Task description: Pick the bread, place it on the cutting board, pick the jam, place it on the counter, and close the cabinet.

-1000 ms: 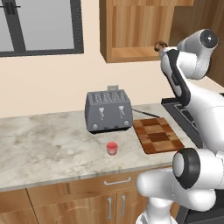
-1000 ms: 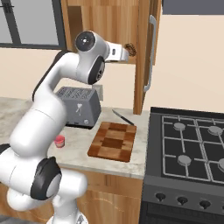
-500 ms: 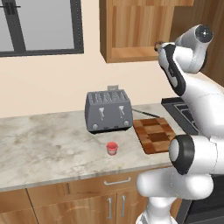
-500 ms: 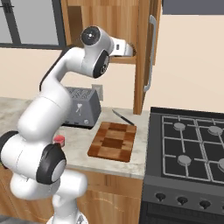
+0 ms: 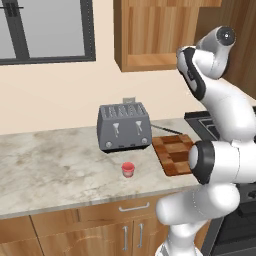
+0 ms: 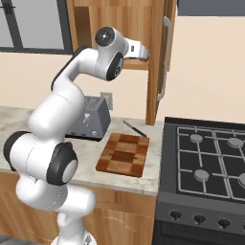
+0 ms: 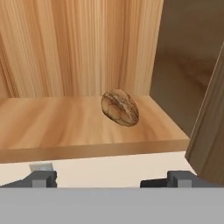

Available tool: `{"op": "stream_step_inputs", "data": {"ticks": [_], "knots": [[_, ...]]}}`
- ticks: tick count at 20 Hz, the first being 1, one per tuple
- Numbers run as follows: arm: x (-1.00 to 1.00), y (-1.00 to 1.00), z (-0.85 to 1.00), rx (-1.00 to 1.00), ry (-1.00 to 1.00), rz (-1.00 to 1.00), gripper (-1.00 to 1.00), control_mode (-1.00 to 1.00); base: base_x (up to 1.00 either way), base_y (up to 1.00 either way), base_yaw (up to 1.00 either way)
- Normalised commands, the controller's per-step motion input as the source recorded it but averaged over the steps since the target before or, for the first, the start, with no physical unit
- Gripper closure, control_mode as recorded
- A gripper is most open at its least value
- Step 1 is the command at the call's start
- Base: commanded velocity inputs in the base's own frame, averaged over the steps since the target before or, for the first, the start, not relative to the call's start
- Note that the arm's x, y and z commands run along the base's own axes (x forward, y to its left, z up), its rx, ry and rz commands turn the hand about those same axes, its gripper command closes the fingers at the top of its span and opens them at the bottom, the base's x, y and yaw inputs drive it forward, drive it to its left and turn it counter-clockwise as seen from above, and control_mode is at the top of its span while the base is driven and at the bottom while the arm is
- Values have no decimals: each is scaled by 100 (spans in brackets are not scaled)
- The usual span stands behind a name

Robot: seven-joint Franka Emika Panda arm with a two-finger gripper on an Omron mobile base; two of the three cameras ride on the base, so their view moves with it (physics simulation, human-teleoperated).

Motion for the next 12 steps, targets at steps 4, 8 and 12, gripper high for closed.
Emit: {"op": "stream_step_inputs", "data": {"ticks": [4, 8, 12], "knots": [[39, -8, 0, 0, 0, 0, -100, -100, 0, 0, 0], [38, -8, 0, 0, 0, 0, -100, -100, 0, 0, 0], [38, -10, 0, 0, 0, 0, -100, -100, 0, 0, 0]]}}
